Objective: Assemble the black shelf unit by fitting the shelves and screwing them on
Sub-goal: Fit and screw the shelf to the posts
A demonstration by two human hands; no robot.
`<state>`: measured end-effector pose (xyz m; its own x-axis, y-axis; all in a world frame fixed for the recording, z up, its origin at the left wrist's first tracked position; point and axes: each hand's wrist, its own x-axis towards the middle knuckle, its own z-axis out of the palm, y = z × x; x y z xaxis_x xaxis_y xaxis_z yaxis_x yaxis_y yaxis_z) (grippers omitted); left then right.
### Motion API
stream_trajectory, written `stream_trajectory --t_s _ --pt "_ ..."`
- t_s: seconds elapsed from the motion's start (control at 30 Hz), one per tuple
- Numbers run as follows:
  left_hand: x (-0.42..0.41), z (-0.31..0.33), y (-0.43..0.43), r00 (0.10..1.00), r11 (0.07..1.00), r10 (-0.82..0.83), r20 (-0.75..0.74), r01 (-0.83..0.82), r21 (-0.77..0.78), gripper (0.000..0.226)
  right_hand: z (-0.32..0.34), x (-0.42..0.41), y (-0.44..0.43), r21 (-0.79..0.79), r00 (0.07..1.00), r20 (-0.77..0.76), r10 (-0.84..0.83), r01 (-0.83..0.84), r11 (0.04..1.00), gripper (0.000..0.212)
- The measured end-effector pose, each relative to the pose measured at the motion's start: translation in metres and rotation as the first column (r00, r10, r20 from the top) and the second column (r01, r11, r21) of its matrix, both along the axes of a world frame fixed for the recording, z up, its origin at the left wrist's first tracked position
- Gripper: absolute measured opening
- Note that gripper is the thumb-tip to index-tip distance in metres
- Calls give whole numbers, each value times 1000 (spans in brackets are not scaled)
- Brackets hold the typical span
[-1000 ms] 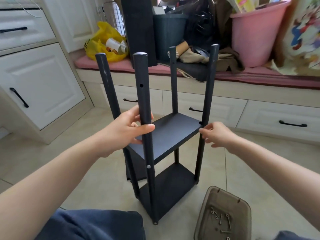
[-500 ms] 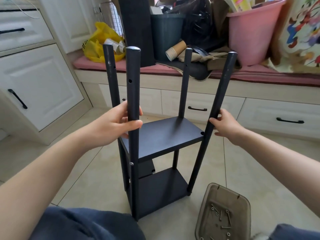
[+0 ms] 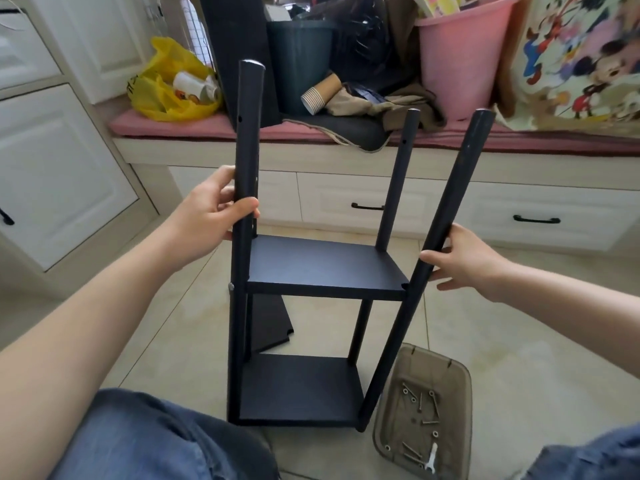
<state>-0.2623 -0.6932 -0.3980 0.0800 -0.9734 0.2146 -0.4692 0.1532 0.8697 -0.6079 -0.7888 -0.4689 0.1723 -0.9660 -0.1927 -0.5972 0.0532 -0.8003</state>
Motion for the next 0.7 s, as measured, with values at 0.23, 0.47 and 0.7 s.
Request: stream_trajectory --t_s 0.23,0.47,0.7 --pt "-23 -6 -15 999 1000 -29 -13 30 7 22 4 -34 16 -47 999 3 -40 41 998 25" --pt "-47 -19 -37 998 997 -66 -20 67 36 21 11 -69 22 -110 993 27 -111 113 988 27" --pt "-59 -34 -59 999 998 -39 10 39 57 19 7 -87 29 -208 990 33 -136 140 968 29"
